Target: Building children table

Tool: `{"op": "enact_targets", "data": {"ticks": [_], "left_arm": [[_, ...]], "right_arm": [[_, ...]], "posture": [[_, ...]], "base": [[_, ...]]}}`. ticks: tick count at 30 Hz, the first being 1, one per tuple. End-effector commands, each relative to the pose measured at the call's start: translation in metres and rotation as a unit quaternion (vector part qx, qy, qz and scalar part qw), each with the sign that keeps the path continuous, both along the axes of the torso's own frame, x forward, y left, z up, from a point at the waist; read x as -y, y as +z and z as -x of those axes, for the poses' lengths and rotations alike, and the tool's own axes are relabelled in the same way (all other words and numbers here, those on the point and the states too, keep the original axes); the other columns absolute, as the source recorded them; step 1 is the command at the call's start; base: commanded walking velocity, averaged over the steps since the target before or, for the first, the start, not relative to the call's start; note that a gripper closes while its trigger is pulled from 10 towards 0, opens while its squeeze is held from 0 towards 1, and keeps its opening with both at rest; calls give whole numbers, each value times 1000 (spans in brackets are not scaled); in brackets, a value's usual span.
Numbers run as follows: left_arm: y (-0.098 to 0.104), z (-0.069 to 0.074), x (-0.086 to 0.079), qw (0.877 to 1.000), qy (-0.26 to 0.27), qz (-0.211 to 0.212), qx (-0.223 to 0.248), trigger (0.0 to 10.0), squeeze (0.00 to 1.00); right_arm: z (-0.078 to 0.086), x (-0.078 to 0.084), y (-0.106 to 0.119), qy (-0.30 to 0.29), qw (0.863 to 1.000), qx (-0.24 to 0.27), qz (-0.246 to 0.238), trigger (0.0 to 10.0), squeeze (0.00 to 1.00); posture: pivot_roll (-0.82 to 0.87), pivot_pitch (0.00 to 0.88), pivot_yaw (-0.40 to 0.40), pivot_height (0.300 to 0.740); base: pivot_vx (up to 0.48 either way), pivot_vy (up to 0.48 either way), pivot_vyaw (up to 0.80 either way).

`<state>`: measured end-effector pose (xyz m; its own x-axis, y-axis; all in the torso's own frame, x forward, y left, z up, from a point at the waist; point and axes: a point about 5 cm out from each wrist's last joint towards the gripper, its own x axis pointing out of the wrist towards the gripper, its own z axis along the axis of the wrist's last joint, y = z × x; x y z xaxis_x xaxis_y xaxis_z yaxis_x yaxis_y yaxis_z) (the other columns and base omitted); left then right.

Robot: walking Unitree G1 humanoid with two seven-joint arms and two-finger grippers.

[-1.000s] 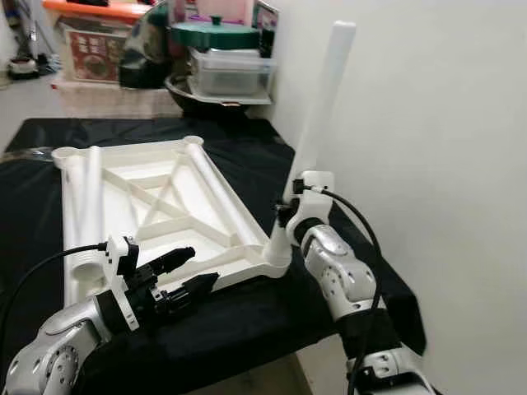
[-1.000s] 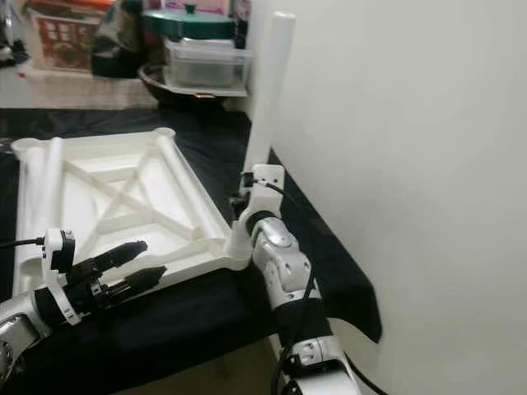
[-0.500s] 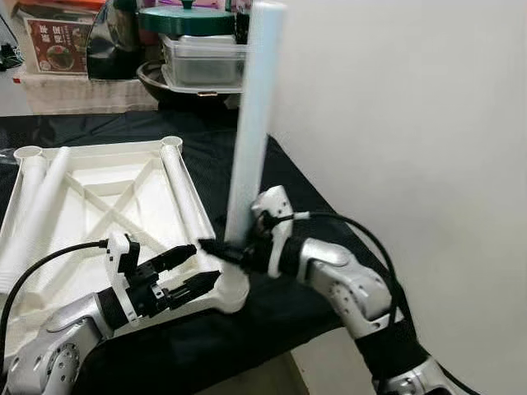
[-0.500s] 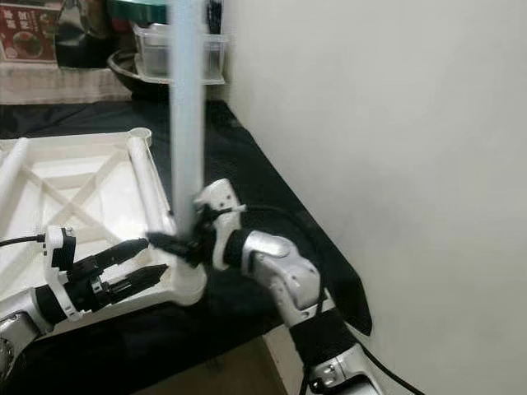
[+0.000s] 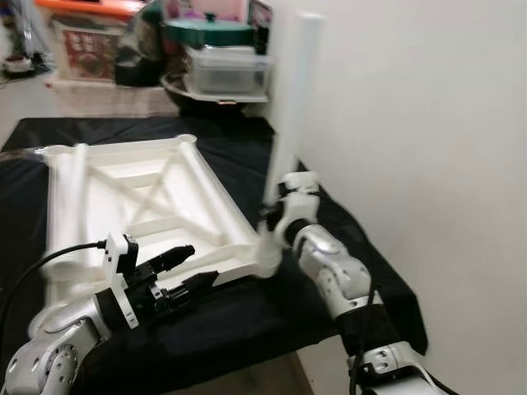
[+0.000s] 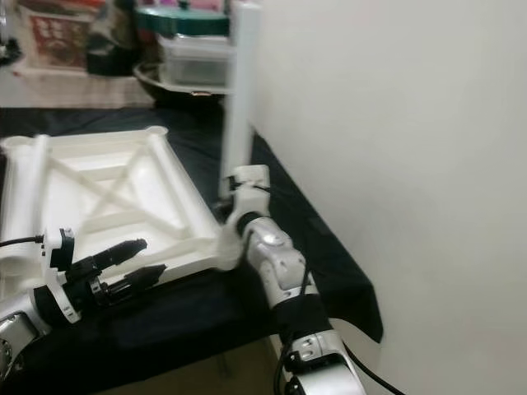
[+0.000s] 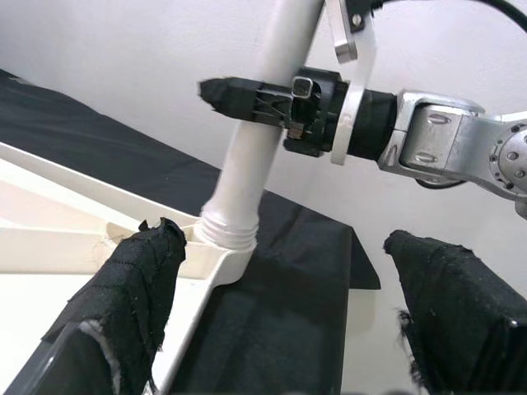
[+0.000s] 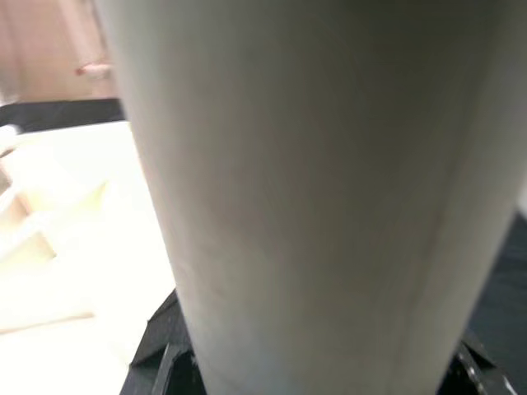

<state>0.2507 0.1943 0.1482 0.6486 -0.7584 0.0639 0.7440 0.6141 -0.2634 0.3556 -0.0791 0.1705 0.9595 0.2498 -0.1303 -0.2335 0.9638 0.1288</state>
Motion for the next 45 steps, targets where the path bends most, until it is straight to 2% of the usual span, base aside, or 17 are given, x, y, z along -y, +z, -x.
{"op": "enact_targets", "data": {"ticks": [1, 6, 7, 11, 12, 19, 20, 22, 23, 27, 28, 36, 38, 39, 41, 42, 45], "left_arm": [[-1, 0, 5, 1000, -10, 3, -7, 10000, 0], [-1, 0, 5, 1000, -10, 3, -6, 10000, 0], [-1, -1, 5, 1000, -10, 3, -6, 10000, 0], [-2, -1, 6, 1000, -9, 3, -6, 10000, 0], [-2, -1, 6, 1000, -9, 4, -6, 10000, 0], [-2, -1, 5, 1000, -10, 6, -6, 10000, 0], [-2, 0, 6, 1000, -11, 6, -6, 10000, 0], [-2, 0, 6, 1000, -11, 7, -5, 10000, 0], [-1, 0, 6, 1000, -10, 7, -5, 10000, 0], [-1, 0, 6, 1000, -8, 7, -4, 10000, 0], [-1, 1, 6, 1000, -6, 7, -4, 10000, 0], [-1, 1, 8, 1000, -12, 9, -6, 10000, 0], [-1, 2, 8, 1000, -12, 9, -5, 10000, 0], [0, 1, 9, 1000, -13, 9, -5, 10000, 0], [0, 1, 9, 1000, -12, 10, -5, 10000, 0], [0, 1, 9, 1000, -12, 10, -5, 10000, 0], [0, 0, 9, 1000, -11, 10, -4, 10000, 0]], "right_arm": [[13, -12, -28, 24, 996, -81, 32, 8275, 0], [18, -25, -21, 61, 996, -63, 16, 10000, 0], [19, -31, -14, 75, 996, -47, -15, 10000, 1000], [19, -39, -2, 122, 991, -13, -51, 10000, 1000], [20, -42, 7, 171, 983, 8, -73, 10000, 0], [43, -40, 29, 372, 922, 74, -82, 10000, 0], [48, -40, 30, 408, 907, 78, -72, 4745, 0], [50, -39, 29, 423, 900, 77, -67, 4745, 0], [47, -39, 23, 412, 907, 58, -57, 0, 0], [23, -32, -2, 282, 959, -13, -21, 0, 0], [6, -19, -20, 150, 986, -67, -10, 0, 0], [5, 16, -48, -71, 988, -134, -6, 0, 0], [8, 8, -48, -40, 989, -141, -4, 196, 0], [10, 2, -47, -11, 989, -144, -4, 10000, 0], [10, -3, -41, 6, 991, -128, -25, 10000, 0], [11, -11, -31, 37, 993, -101, -53, 10000, 1000], [10, -22, -5, 100, 990, -38, -88, 10000, 1000]], "posture": [[141, 0, -157, 740], [141, 0, -157, 740], [144, 0, -158, 740], [146, 0, -160, 740], [146, 0, -160, 740], [137, 0, -157, 740], [138, 0, -160, 740], [138, 0, -160, 740], [142, 0, -165, 740], [149, 0, -168, 740], [149, 0, -168, 740], [145, 0, -165, 740], [145, 0, -163, 740], [145, 0, -163, 740], [145, 0, -163, 740], [147, 0, -164, 740], [145, 0, -163, 740]], "base": [[0, 0, 0], [0, 0, 0], [0, 0, 0], [0, 0, 0], [0, 0, 0], [0, 0, 0], [0, 0, 0], [0, 0, 0], [0, 0, 0], [0, 0, 0], [0, 0, 0], [0, 0, 0], [0, 0, 0], [0, 0, 0], [0, 0, 0], [0, 0, 0], [0, 0, 0]]}}
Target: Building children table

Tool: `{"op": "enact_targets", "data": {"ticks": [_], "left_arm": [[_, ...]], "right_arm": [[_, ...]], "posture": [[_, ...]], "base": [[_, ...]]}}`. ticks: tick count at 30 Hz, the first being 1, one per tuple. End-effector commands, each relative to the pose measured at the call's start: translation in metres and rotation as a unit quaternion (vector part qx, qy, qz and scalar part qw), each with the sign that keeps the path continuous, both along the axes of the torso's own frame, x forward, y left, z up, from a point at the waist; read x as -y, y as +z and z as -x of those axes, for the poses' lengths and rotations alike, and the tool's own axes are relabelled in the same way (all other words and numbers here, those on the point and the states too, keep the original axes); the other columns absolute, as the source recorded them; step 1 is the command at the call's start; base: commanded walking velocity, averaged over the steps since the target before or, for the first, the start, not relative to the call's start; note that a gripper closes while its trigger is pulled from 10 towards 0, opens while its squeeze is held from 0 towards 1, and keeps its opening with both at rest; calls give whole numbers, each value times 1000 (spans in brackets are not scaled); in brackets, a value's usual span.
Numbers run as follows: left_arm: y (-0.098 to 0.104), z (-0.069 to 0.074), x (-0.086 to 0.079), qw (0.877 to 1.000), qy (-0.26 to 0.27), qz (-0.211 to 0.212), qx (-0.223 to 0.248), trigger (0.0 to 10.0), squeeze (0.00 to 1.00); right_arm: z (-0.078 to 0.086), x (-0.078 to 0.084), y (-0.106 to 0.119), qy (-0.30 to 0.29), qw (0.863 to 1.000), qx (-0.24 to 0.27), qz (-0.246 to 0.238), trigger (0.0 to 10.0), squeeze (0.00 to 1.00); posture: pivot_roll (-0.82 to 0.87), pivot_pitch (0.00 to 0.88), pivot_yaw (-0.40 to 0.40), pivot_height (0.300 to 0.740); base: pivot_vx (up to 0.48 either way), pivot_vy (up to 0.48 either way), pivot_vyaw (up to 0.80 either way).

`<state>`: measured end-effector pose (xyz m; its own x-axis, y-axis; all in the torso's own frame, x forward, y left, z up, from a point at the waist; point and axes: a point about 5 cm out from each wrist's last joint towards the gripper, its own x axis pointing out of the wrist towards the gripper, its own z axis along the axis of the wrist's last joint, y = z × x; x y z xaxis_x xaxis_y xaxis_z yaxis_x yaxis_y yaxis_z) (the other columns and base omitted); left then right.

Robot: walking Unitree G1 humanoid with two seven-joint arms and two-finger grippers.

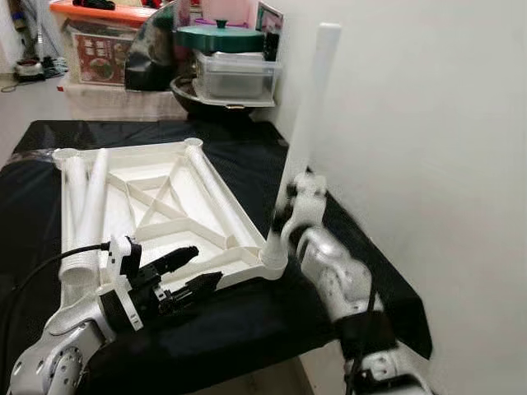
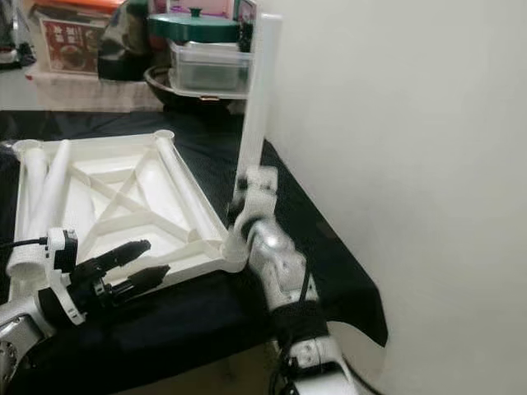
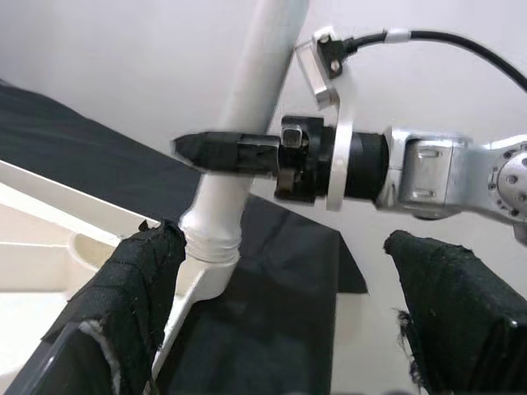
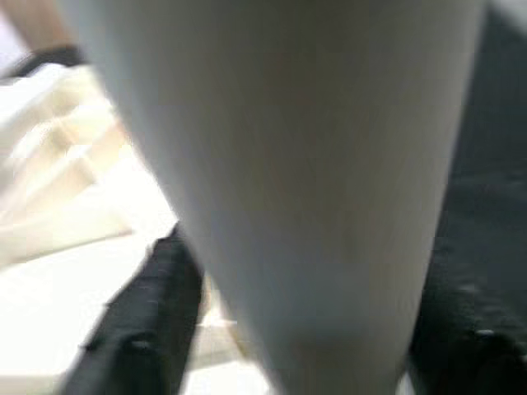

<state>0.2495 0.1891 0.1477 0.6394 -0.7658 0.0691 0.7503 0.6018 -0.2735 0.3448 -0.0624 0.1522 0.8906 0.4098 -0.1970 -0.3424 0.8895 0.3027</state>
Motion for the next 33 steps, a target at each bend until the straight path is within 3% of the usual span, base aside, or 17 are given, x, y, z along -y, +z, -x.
{"op": "enact_targets", "data": {"ticks": [1, 2, 3, 8, 9, 10, 12, 13, 18, 20, 22, 25, 29, 30, 31, 32, 33], "left_arm": [[0, -1, 4, 1000, -5, 5, -2, 10000, 0], [0, -1, 4, 1000, -5, 5, -2, 10000, 0], [0, -2, 3, 1000, -4, 5, -2, 10000, 0], [0, -3, 2, 1000, -2, 5, -1, 10000, 0], [0, -3, 2, 1000, -1, 5, -1, 10000, 0], [0, -3, 2, 1000, -1, 6, 0, 10000, 0], [0, -3, 2, 1000, -1, 6, 0, 10000, 0], [0, -3, 2, 1000, 0, 6, 0, 10000, 0], [-1, -3, 1, 1000, 2, 5, -1, 10000, 0], [-1, -3, 0, 1000, 3, 5, -2, 10000, 0], [-1, -2, -1, 1000, 2, 6, -2, 10000, 0], [0, -2, 0, 1000, 1, 8, -2, 10000, 0], [0, -2, 0, 1000, 0, 9, -1, 10000, 0], [0, -2, 0, 1000, 0, 9, -2, 10000, 0], [0, -2, 0, 1000, 0, 9, -2, 10000, 0], [0, -2, 1, 1000, 0, 10, -2, 10000, 0], [0, -2, 1, 1000, 0, 10, -2, 10000, 0]], "right_arm": [[-1, -11, 22, 58, 997, 40, -35, 10000, 686], [-1, -11, 22, 58, 997, 40, -35, 10000, 686], [4, -15, 33, 116, 989, 65, -57, 10000, 0], [38, -23, 54, 323, 933, 146, -66, 10000, 0], [45, -23, 50, 362, 919, 146, -52, 8549, 0], [44, -23, 47, 362, 920, 142, -48, 3569, 0], [44, -23, 47, 362, 920, 142, -48, 3569, 0], [43, -23, 45, 358, 922, 136, -48, 0, 0], [37, -25, 35, 328, 938, 110, -33, 0, 0], [7, -10, 9, 135, 990, 27, 18, 0, 0], [-2, 3, -5, 33, 999, -17, 39, 0, 0], [-2, 29, -33, -132, 985, -108, 39, 0, 0], [3, 31, -36, -148, 981, -116, 48, 0, 0], [3, 24, -31, -117, 987, -104, 44, 6549, 0], [3, 24, -31, -117, 987, -104, 44, 6549, 0], [3, 19, -26, -97, 990, -92, 39, 10000, 0], [3, 19, -26, -97, 990, -92, 39, 10000, 0]], "posture": [[143, 0, -163, 740], [143, 0, -163, 740], [143, 0, -163, 740], [141, 0, -165, 740], [141, 0, -165, 740], [141, 0, -165, 740], [141, 0, -165, 740], [145, 0, -170, 740], [148, 0, -168, 740], [146, 0, -166, 740], [146, 0, -166, 740], [143, 0, -163, 740], [143, 0, -162, 740], [140, 0, -161, 740], [140, 0, -161, 740], [137, 0, -160, 740], [137, 0, -160, 740]], "base": [[0, 0, 0], [0, 0, 0], [0, 0, 0], [0, 0, 0], [0, 0, 0], [0, 0, 0], [0, 0, 0], [0, 0, 0], [0, 0, 0], [0, 0, 0], [0, 0, 0], [0, 0, 0], [0, 0, 0], [0, 0, 0], [0, 0, 0], [0, 0, 0], [0, 0, 0]]}}
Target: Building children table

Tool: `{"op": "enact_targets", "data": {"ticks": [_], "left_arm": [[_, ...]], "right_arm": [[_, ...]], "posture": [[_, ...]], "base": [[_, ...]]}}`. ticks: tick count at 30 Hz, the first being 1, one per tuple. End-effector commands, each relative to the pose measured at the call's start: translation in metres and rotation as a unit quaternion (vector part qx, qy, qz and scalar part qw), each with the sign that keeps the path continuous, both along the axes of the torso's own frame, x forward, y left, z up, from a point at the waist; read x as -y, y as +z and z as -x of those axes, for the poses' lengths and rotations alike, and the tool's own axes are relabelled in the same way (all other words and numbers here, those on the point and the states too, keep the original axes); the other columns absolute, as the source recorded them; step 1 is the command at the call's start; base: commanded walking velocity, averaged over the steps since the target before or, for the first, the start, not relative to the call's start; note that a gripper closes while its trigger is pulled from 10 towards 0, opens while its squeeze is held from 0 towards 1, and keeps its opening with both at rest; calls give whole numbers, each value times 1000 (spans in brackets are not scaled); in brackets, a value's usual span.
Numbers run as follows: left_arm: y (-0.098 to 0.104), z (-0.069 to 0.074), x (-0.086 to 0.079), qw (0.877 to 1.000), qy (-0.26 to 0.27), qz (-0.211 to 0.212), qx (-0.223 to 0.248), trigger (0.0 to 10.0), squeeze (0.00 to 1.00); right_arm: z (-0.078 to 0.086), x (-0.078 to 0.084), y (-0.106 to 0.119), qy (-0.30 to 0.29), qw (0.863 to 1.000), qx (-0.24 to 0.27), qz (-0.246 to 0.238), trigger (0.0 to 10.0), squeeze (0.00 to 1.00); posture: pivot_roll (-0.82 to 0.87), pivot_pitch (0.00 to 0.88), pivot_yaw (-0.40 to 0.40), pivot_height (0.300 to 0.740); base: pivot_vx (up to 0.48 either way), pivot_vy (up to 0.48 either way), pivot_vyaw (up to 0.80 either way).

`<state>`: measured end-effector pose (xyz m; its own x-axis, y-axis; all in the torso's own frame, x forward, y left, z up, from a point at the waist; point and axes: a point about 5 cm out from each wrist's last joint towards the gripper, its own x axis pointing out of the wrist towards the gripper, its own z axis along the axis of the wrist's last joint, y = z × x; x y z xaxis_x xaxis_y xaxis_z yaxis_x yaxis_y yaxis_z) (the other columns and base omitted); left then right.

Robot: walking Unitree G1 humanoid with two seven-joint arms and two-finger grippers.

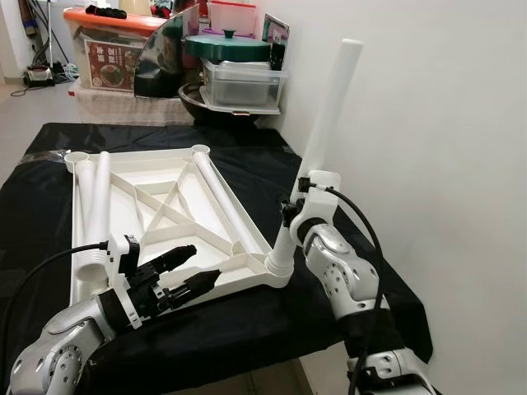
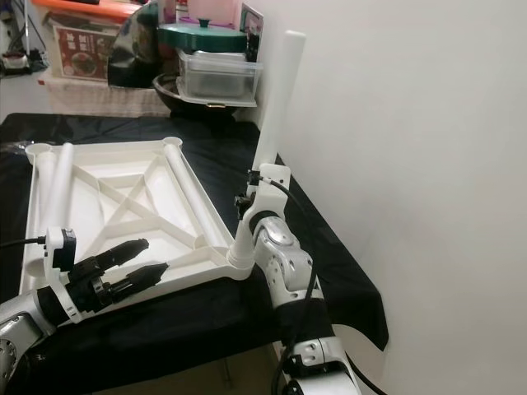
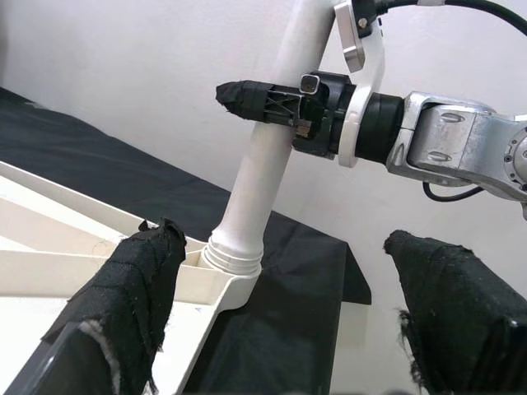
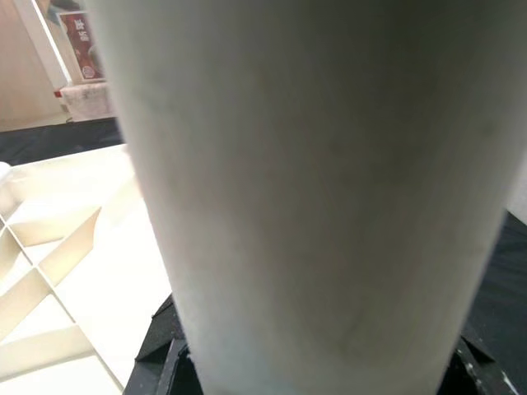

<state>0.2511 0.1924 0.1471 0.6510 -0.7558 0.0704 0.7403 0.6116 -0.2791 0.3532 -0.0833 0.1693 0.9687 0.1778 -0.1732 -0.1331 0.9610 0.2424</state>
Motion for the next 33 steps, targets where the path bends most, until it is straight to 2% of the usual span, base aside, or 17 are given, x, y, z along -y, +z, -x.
{"op": "enact_targets", "data": {"ticks": [1, 2, 4, 5, 7, 10, 13, 16, 17, 18, 19, 20, 22, 23, 25, 27, 33], "left_arm": [[0, 0, 4, 1000, -8, 8, 0, 10000, 0], [0, -1, 4, 1000, -8, 8, 0, 10000, 0], [0, -1, 4, 1000, -8, 8, 0, 10000, 0], [0, -1, 4, 1000, -8, 9, 1, 10000, 0], [0, -1, 4, 1000, -8, 10, 1, 10000, 0], [0, -2, 3, 1000, -7, 9, 1, 10000, 0], [0, -2, 2, 1000, -6, 9, 1, 10000, 0], [0, -2, 2, 1000, -6, 9, 1, 10000, 0], [0, -2, 2, 1000, -5, 8, 2, 10000, 0], [0, -2, 2, 1000, -5, 8, 2, 10000, 0], [0, -2, 1, 1000, -3, 8, 2, 10000, 0], [0, -2, 1, 1000, -3, 8, 2, 10000, 0], [0, -2, 0, 1000, -2, 7, 1, 10000, 0], [0, -2, 0, 1000, -2, 7, 1, 10000, 0], [0, -2, -1, 1000, -2, 5, 0, 10000, 0], [0, -1, -1, 1000, -2, 4, -1, 10000, 0], [0, -1, -1, 1000, -3, 4, -3, 10000, 0]], "right_arm": [[11, -8, -36, 47, 994, -94, -19, 10000, 0], [13, -19, -23, 103, 992, -58, -36, 10000, 1000], [13, -19, -23, 103, 992, -58, -36, 10000, 1000], [17, -33, -3, 197, 978, -2, -62, 10000, 0], [19, -36, 3, 232, 970, 15, -70, 10000, 0], [38, -45, 25, 375, 920, 69, -87, 10000, 0], [51, -44, 18, 447, 890, 81, -49, 10000, 0], [52, -44, 16, 458, 884, 80, -44, 10000, 0], [54, -44, 13, 464, 882, 75, -44, 5176, 0], [54, -44, 13, 464, 882, 75, -44, 5176, 0], [52, -44, 8, 455, 887, 65, -40, 0, 0], [52, -44, 8, 455, 887, 65, -40, 0, 0], [27, -37, -9, 329, 944, 10, -20, 0, 0], [27, -37, -9, 329, 944, 10, -20, 0, 0], [5, -14, -26, 145, 988, -50, -21, 0, 0], [0, 6, -39, 28, 995, -90, -26, 0, 0], [9, 8, -52, -2, 987, -147, -67, 0, 0]], "posture": [[137, 0, -160, 740], [135, 0, -160, 740], [135, 0, -160, 740], [134, 0, -160, 740], [134, 0, -160, 740], [133, 0, -162, 740], [139, 0, -167, 740], [139, 0, -167, 740], [142, 0, -167, 740], [142, 0, -167, 740], [142, 0, -165, 740], [142, 0, -165, 740], [146, 0, -160, 740], [146, 0, -160, 740], [150, 0, -159, 740], [149, 0, -157, 740], [152, 0, -155, 740]], "base": [[0, 0, 0], [0, 0, 0], [0, 0, 0], [0, 0, 0], [0, 0, 0], [0, 0, 0], [0, 0, 0], [0, 0, 0], [0, 0, 0], [0, 0, 0], [0, 0, 0], [0, 0, 0], [0, 0, 0], [0, 0, 0], [0, 0, 0], [0, 0, 0], [0, 0, 0]]}}
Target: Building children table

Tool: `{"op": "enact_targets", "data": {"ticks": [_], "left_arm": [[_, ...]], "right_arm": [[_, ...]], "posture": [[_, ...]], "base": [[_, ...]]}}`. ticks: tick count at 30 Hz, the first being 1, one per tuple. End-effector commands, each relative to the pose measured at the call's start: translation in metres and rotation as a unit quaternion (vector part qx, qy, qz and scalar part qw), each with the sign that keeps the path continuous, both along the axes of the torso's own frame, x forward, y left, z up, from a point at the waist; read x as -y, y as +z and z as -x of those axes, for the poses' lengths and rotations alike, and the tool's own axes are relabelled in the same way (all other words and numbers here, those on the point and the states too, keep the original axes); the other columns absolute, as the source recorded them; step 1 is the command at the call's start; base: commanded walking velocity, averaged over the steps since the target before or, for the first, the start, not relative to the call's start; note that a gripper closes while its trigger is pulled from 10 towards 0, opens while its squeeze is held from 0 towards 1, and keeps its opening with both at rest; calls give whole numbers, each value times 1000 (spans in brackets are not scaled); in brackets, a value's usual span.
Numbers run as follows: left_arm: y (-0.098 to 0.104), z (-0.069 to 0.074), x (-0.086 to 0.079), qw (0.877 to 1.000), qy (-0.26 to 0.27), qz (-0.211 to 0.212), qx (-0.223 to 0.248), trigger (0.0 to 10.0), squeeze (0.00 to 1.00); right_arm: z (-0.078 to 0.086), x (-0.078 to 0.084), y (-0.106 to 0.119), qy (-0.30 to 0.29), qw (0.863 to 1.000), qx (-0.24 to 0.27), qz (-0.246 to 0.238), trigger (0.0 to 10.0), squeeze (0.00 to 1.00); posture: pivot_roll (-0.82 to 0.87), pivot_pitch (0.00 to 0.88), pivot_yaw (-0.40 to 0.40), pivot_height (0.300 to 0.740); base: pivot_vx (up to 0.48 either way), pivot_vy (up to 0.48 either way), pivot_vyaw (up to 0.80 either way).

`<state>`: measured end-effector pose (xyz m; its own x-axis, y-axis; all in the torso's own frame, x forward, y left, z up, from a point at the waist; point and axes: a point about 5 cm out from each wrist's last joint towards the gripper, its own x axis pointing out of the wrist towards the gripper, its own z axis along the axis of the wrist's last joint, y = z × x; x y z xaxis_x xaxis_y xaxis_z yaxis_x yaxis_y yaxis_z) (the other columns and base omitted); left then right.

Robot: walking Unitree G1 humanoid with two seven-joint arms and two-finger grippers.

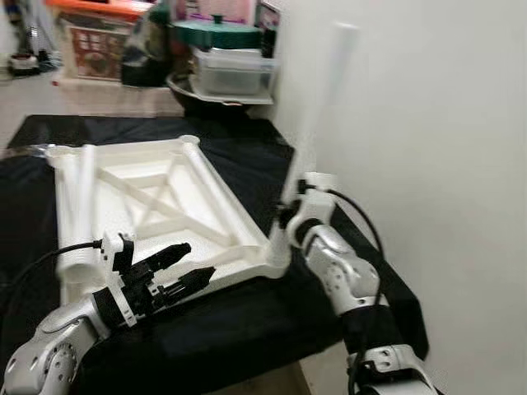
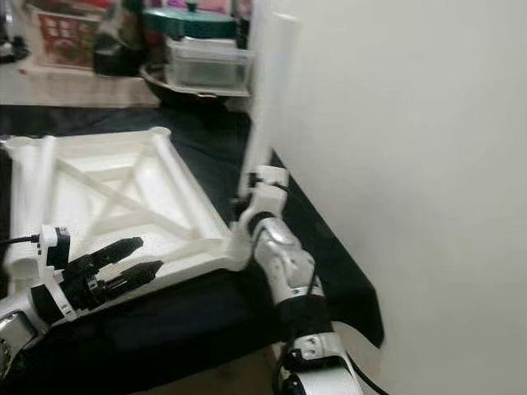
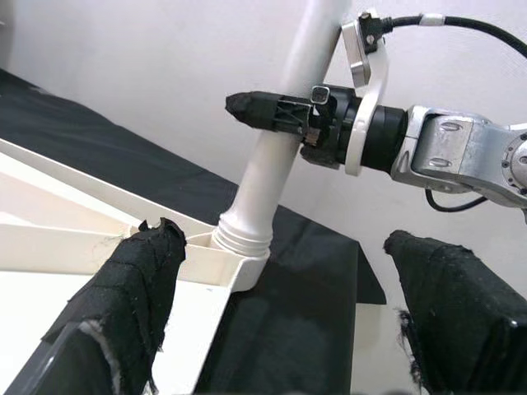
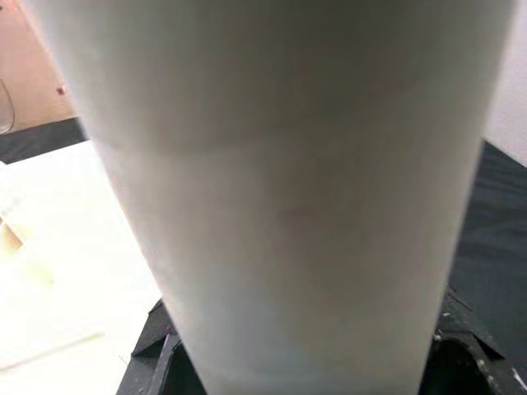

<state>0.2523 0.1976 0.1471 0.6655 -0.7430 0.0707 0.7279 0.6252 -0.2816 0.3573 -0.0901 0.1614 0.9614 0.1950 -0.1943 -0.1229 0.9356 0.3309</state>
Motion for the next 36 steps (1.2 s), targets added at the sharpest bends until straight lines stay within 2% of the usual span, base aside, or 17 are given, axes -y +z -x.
{"op": "enact_targets", "data": {"ticks": [1, 5, 6, 8, 9, 11, 14, 19, 20, 21, 22, 26, 27, 29, 30, 32, 36], "left_arm": [[0, 1, 4, 1000, -13, 2, -2, 10000, 0], [-1, 1, 4, 1000, -12, 2, -3, 10000, 0], [-1, 1, 4, 1000, -12, 1, -3, 10000, 0], [-2, 0, 4, 1000, -13, 1, -4, 10000, 0], [-2, 0, 4, 1000, -13, 1, -4, 10000, 0], [-2, 0, 4, 1000, -12, 1, -4, 10000, 0], [-2, 0, 4, 1000, -12, 2, -3, 10000, 0], [-2, 0, 4, 1000, -12, 4, -3, 10000, 0], [-2, 0, 4, 1000, -12, 4, -3, 10000, 0], [-2, 0, 4, 1000, -11, 4, -2, 10000, 0], [-2, 0, 4, 1000, -11, 4, -2, 10000, 0], [-2, 0, 4, 1000, -11, 4, -2, 10000, 0], [-2, 0, 4, 1000, -11, 4, -2, 10000, 0], [-2, 0, 4, 1000, -11, 4, -2, 10000, 0], [-2, 0, 4, 1000, -11, 5, -2, 10000, 0], [-1, 0, 5, 1000, -11, 5, -1, 10000, 0], [0, 0, 6, 1000, -12, 6, 0, 10000, 0]], "right_arm": [[15, -7, -39, 25, 994, -110, -11, 10000, 0], [22, -28, -21, 104, 993, -53, -19, 10000, 0], [22, -34, -14, 126, 991, -33, -19, 10000, 1000], [22, -42, -2, 170, 985, 3, -29, 10000, 1000], [22, -46, 6, 201, 979, 29, -32, 10000, 0], [24, -49, 14, 235, 970, 55, -36, 10000, 0], [49, -55, 38, 392, 909, 132, -50, 10000, 0], [65, -55, 35, 461, 876, 135, -43, 10000, 0], [67, -55, 33, 471, 871, 132, -43, 6980, 0], [67, -56, 30, 471, 872, 125, -43, 667, 0], [67, -56, 30, 471, 872, 125, -43, 667, 0], [51, -55, 17, 403, 910, 85, -36, 0, 0], [39, -51, 8, 333, 941, 55, -21, 0, 0], [39, -51, 8, 333, 941, 55, -21, 0, 0], [29, -44, -2, 258, 966, 21, -5, 0, 0], [21, -34, -12, 181, 984, -10, 2, 0, 0], [13, -14, -29, 59, 996, -64, 21, 0, 0]], "posture": [[154, 0, -153, 740], [154, 0, -153, 740], [152, 0, -151, 740], [154, 0, -155, 740], [155, 0, -156, 740], [155, 0, -156, 740], [149, 0, -158, 740], [152, 0, -161, 740], [154, 0, -163, 740], [154, 0, -163, 740], [154, 0, -163, 740], [158, 0, -162, 740], [158, 0, -162, 740], [158, 0, -162, 740], [158, 0, -162, 740], [156, 0, -162, 740], [158, 0, -164, 740]], "base": [[0, 0, 0], [0, 0, 0], [0, 0, 0], [0, 0, 0], [0, 0, 0], [0, 0, 0], [0, 0, 0], [0, 0, 0], [0, 0, 0], [0, 0, 0], [0, 0, 0], [0, 0, 0], [0, 0, 0], [0, 0, 0], [0, 0, 0], [0, 0, 0], [0, 0, 0]]}}
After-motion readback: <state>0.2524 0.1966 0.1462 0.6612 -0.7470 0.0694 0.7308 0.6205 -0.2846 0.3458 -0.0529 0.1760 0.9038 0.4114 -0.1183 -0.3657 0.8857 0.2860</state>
